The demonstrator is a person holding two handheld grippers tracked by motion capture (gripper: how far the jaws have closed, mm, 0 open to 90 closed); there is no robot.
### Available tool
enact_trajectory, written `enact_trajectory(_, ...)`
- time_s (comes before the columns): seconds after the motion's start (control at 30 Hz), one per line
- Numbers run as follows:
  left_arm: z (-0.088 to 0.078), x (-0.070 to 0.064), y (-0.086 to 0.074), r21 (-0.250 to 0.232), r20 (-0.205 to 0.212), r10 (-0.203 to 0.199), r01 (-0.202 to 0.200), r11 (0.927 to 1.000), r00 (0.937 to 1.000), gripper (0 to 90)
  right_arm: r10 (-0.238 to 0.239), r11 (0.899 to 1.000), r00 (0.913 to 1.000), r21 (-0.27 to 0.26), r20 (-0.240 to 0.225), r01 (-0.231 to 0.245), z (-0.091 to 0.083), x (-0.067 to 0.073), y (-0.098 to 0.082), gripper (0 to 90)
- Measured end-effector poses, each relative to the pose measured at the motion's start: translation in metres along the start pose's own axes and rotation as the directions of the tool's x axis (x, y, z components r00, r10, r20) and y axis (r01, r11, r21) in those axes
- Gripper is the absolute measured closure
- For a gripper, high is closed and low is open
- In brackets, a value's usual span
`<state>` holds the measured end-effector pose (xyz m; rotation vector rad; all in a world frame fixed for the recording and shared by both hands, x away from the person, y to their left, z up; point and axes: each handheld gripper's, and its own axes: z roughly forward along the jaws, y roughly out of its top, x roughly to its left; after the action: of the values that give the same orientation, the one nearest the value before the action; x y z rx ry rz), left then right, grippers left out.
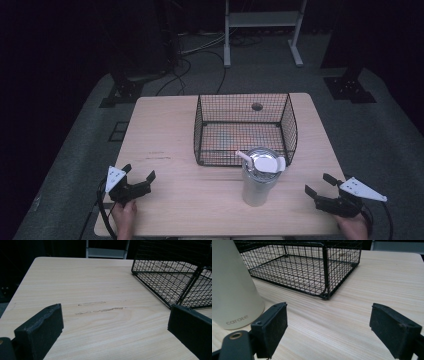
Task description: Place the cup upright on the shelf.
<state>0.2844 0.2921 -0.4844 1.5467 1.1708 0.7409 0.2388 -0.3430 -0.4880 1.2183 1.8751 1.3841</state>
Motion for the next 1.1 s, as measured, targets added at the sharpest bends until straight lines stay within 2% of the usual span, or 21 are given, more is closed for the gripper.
enact_trajectory(0.1, 0.001, -0.001, 0.000, 0.018, -0.029, 0.001, 0.000, 0.9998, 0.9996, 0.0, 0.000, 1.000, 1.0000, -0.003, -0.009, 0.000, 0.000, 0.000, 0.002, 13.8)
enact_trajectory(0.23, 0.001, -0.003, 0.000, 0.015, -0.029, 0.019, -0.018, 0.9997, 0.9994, 0.0, -0.007, 1.000, 0.9997, -0.016, -0.023, 0.006, -0.001, 0.001, 0.008, 13.8)
enact_trajectory(0.27, 0.001, -0.005, 0.000, 0.011, -0.035, 0.038, -0.038, 0.9992, 0.9987, 0.0, -0.018, 1.000, 0.9992, -0.024, -0.037, 0.017, -0.003, 0.004, 0.013, 13.8)
enact_trajectory(0.33, 0.002, -0.005, 0.000, 0.010, -0.038, 0.042, -0.042, 0.9991, 0.9984, 0.0, -0.029, 0.999, 0.9986, -0.027, -0.045, 0.028, -0.004, 0.005, 0.015, 13.8)
enact_trajectory(0.37, 0.002, -0.005, 0.000, 0.017, -0.043, 0.043, -0.043, 0.9989, 0.9982, 0.0, -0.049, 0.998, 0.9966, -0.028, -0.066, 0.048, -0.006, 0.009, 0.020, 13.7)
enact_trajectory(0.4, 0.004, -0.004, 0.001, 0.037, -0.063, 0.025, -0.022, 0.9991, 0.9977, 0.0, -0.062, 0.998, 0.9952, -0.029, -0.076, 0.060, -0.006, 0.012, 0.022, 13.7)
enact_trajectory(0.43, 0.004, -0.004, 0.001, 0.037, -0.063, 0.025, -0.022, 0.9991, 0.9977, 0.0, -0.062, 0.998, 0.9952, -0.029, -0.076, 0.060, -0.006, 0.012, 0.022, 13.7)
enact_trajectory(0.47, 0.004, -0.003, 0.001, 0.038, -0.068, 0.015, -0.012, 0.9992, 0.9976, 0.0, -0.093, 0.995, 0.9914, -0.028, -0.092, 0.091, -0.007, 0.017, 0.027, 13.3)
enact_trajectory(0.63, 0.002, -0.003, 0.001, 0.020, -0.053, 0.016, -0.015, 0.9997, 0.9985, 0.0, -0.119, 0.993, 0.9846, -0.031, -0.128, 0.116, -0.008, 0.026, 0.032, 13.0)
enact_trajectory(0.67, 0.003, -0.003, 0.001, 0.023, -0.055, 0.016, -0.015, 0.9996, 0.9984, 0.0, -0.133, 0.991, 0.9790, -0.035, -0.154, 0.129, -0.007, 0.031, 0.034, 13.0)
enact_trajectory(0.73, 0.003, -0.003, 0.001, 0.026, -0.057, 0.017, -0.015, 0.9995, 0.9983, 0.0, -0.137, 0.991, 0.9774, -0.035, -0.162, 0.133, -0.007, 0.033, 0.035, 12.8)
enact_trajectory(0.87, 0.003, -0.004, 0.001, 0.023, -0.053, 0.031, -0.029, 0.9993, 0.9982, 0.0, -0.160, 0.987, 0.9627, -0.039, -0.218, 0.155, -0.004, 0.048, 0.040, 12.4)
enact_trajectory(0.9, 0.003, -0.004, 0.001, 0.023, -0.053, 0.031, -0.029, 0.9993, 0.9982, 0.0, -0.160, 0.987, 0.9627, -0.039, -0.218, 0.155, -0.004, 0.048, 0.040, 12.4)
enact_trajectory(0.93, 0.002, -0.005, 0.000, 0.020, -0.050, 0.033, -0.032, 0.9993, 0.9982, 0.0, -0.176, 0.984, 0.9539, -0.041, -0.243, 0.171, -0.002, 0.054, 0.041, 12.4)
enact_trajectory(0.97, 0.002, -0.005, 0.000, 0.020, -0.050, 0.033, -0.032, 0.9993, 0.9982, 0.0, -0.176, 0.984, 0.9539, -0.041, -0.243, 0.171, -0.002, 0.054, 0.041, 12.4)
enact_trajectory(1.0, 0.002, -0.005, 0.000, 0.017, -0.048, 0.037, -0.036, 0.9992, 0.9982, 0.0, -0.196, 0.981, 0.9424, -0.044, -0.271, 0.191, 0.000, 0.061, 0.042, 12.4)
enact_trajectory(1.03, 0.002, -0.005, 0.000, 0.017, -0.048, 0.037, -0.036, 0.9992, 0.9982, 0.0, -0.196, 0.981, 0.9424, -0.044, -0.271, 0.191, 0.000, 0.061, 0.042, 12.4)
enact_trajectory(1.1, 0.002, -0.005, 0.000, 0.020, -0.049, 0.037, -0.036, 0.9992, 0.9981, 0.0, -0.204, 0.979, 0.9352, -0.035, -0.289, 0.203, 0.005, 0.065, 0.042, 12.4)
